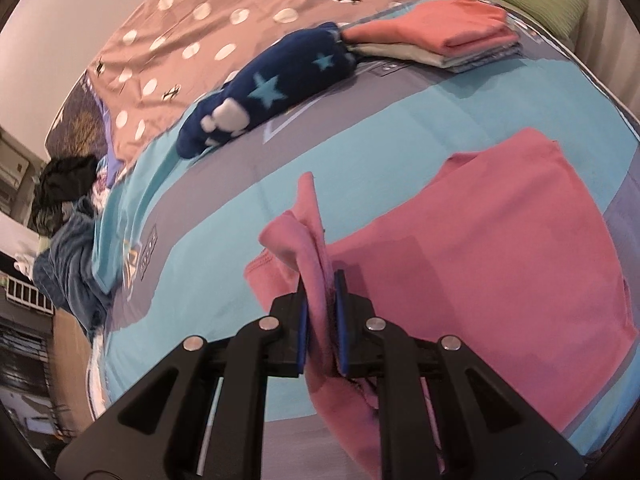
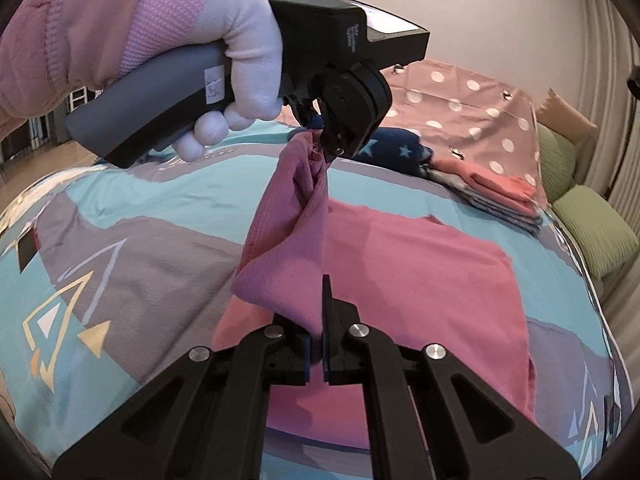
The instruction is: Fold small clothes
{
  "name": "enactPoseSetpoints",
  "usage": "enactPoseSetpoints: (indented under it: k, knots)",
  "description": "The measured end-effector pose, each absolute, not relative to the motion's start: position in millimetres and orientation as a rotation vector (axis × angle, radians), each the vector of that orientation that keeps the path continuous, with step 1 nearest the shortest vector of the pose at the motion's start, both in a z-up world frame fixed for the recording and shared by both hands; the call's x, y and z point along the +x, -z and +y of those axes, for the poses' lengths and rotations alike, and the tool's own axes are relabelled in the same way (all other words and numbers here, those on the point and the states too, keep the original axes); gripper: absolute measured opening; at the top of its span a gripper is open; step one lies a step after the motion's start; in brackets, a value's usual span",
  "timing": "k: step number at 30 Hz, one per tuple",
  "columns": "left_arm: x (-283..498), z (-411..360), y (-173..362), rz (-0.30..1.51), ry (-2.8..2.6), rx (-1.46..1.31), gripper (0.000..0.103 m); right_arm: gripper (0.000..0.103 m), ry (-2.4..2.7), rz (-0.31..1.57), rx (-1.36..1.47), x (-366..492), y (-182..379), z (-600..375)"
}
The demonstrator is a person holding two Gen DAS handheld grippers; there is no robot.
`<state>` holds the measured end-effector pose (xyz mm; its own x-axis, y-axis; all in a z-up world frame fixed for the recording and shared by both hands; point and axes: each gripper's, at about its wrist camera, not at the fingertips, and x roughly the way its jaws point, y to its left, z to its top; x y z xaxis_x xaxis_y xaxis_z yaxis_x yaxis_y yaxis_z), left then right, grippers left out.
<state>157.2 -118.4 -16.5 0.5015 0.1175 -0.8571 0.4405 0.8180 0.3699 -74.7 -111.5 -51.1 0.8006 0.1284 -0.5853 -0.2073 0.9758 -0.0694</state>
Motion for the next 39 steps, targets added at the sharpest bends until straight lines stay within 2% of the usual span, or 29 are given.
enactPoseSetpoints:
  k: [18, 34, 37, 38, 39]
  knots:
    - [132.8, -266.1, 27.2, 1.016, 0.359, 0.723, 0.011, 0.003, -0.028, 0.657, 0.102, -89.6, 63.2, -230.3]
    - [130.1, -332.1, 70.7, 1.067, 0.407, 0.744, 0.011, 0.003, 0.043, 0.718, 0.266, -100.4, 77.6, -289.6]
    - [128.8, -336.6, 77.8, 1.065, 0.433, 0.739, 0.021, 0.004, 0.032, 0.779, 0.285, -98.6, 86.7, -294.3]
    - [126.8, -338.1, 79.2, 1.056, 0.44, 0.747, 0.028, 0.011, 0.033, 0.792, 0.287, -98.6, 89.2, -295.0]
    - [123.7, -338.9, 80.2, 1.031, 0.433, 0.772, 0.041, 0.015, 0.051, 0.806, 0.292, -99.9, 93.7, -298.8]
